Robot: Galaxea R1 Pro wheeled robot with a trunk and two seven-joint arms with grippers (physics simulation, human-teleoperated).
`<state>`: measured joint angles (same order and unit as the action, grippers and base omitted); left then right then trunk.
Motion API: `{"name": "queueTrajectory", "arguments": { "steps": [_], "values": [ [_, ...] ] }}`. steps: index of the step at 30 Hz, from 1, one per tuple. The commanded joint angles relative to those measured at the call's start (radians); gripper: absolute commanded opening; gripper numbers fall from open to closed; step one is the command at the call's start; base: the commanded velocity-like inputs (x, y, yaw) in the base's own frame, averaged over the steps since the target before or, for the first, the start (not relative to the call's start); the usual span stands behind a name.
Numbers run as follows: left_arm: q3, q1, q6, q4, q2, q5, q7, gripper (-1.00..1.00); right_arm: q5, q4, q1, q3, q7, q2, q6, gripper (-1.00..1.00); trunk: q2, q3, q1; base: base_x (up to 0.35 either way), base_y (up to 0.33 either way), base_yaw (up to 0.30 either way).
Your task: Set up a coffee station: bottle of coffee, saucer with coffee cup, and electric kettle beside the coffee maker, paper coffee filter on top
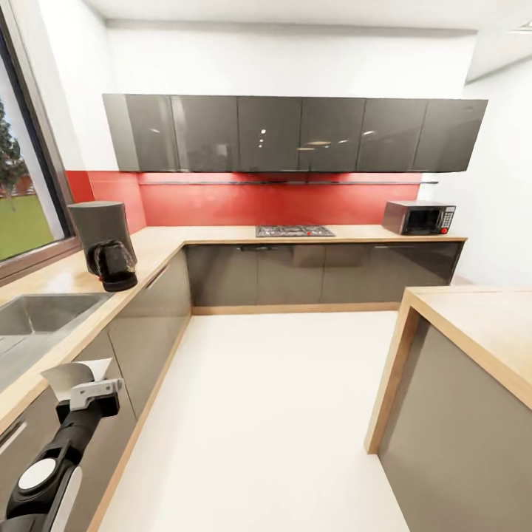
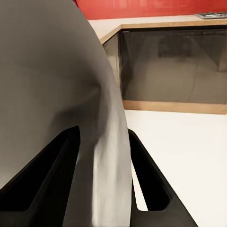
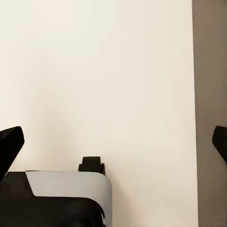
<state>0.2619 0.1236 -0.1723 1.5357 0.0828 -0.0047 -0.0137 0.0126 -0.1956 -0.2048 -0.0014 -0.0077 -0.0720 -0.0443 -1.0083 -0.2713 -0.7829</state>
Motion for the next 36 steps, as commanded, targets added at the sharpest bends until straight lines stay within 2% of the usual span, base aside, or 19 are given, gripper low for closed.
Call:
{"name": "queueTrajectory", "arguments": {
  "steps": [1, 36],
  "values": [
    [0.0, 0.001, -0.006, 0.001, 0.0, -0.001, -0.001, -1.0, 0.001, 0.001, -0.001, 0.0, -0.001, 0.0, -0.003, 1.0, -0.001, -0.001, -0.001, 0.327, 0.0, 0.0],
    [0.0, 0.001, -0.006, 0.001, 0.0, -0.001, -0.002, -1.0, 0.001, 0.001, -0.001, 0.0, -0.002, 0.0, -0.003, 1.0, -0.001, -0.001, -0.001, 0.327, 0.0, 0.0]
  ]
}}
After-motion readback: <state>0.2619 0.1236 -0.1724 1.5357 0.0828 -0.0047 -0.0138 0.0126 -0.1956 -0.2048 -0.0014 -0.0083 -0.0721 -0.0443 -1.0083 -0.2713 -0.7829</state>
